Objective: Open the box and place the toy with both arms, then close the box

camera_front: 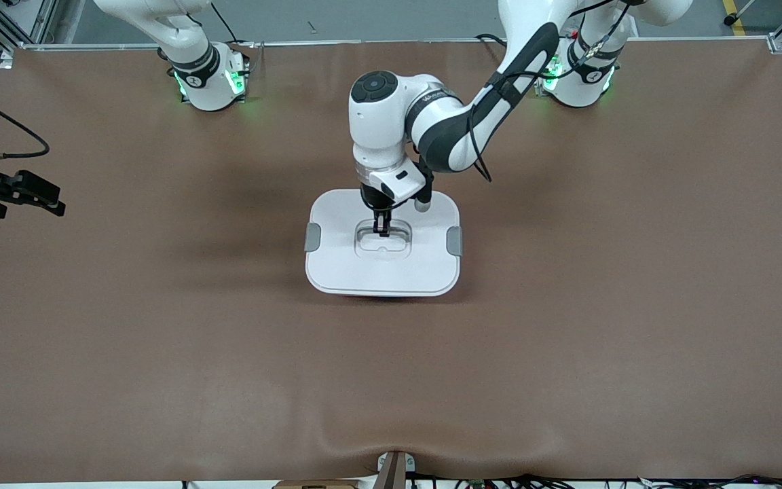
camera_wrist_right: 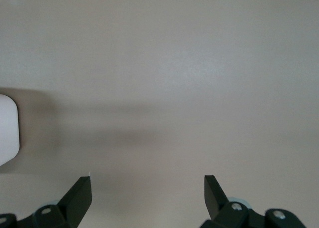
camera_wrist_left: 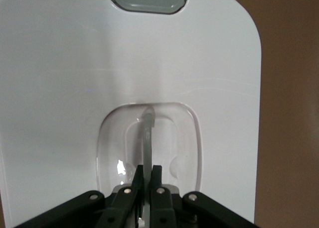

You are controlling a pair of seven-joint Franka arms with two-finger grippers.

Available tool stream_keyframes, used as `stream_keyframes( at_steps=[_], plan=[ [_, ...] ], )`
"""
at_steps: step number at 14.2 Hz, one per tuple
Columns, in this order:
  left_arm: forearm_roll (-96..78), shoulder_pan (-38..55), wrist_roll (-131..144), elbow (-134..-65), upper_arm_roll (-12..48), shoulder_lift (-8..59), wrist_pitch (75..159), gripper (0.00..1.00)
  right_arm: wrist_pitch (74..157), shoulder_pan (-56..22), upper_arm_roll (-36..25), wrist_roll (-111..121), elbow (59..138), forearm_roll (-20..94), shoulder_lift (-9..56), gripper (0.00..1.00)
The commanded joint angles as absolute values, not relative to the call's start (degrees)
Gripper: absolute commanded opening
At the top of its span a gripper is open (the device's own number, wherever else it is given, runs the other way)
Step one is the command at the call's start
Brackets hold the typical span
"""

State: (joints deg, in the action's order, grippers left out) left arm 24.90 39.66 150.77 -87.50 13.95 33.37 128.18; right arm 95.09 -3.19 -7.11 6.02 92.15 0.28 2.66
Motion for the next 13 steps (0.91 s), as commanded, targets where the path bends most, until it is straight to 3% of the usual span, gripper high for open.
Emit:
stream_keyframes(
  at_steps=[1, 2, 3, 5, 10, 13],
  plan=[
    [25.4, 39.55, 151.52, -87.98, 13.89, 33.93, 129.11, 0.0, 94.48, -3.69, -7.29, 6.33, 91.76, 0.79, 2.29, 1.0],
    [25.31, 39.46, 151.44, -87.98, 13.89, 33.66, 129.02, 0.0, 94.48, -3.78, -7.29, 6.33, 91.76, 0.79, 2.29, 1.0],
    [25.05, 39.29, 151.35, -87.89, 13.89, 33.4, 129.02, 0.18, 94.48, -3.95, -7.29, 6.33, 91.76, 0.79, 2.29, 1.0],
    [24.78, 39.46, 150.65, -87.8, 13.8, 32.0, 128.41, 1.0, 94.57, -4.04, -7.29, 6.33, 91.67, 0.79, 2.29, 1.0],
    [22.51, 38.68, 145.49, -84.03, 14.15, 27.7, 120.08, 1.0, 94.66, -4.04, -7.29, 6.42, 91.67, 0.79, 2.29, 1.0],
    [13.12, 34.74, 129.17, -84.02, 13.98, 21.03, 114.98, 1.0, 94.75, -4.04, -7.29, 6.42, 91.5, 0.79, 2.29, 1.0]
  ],
)
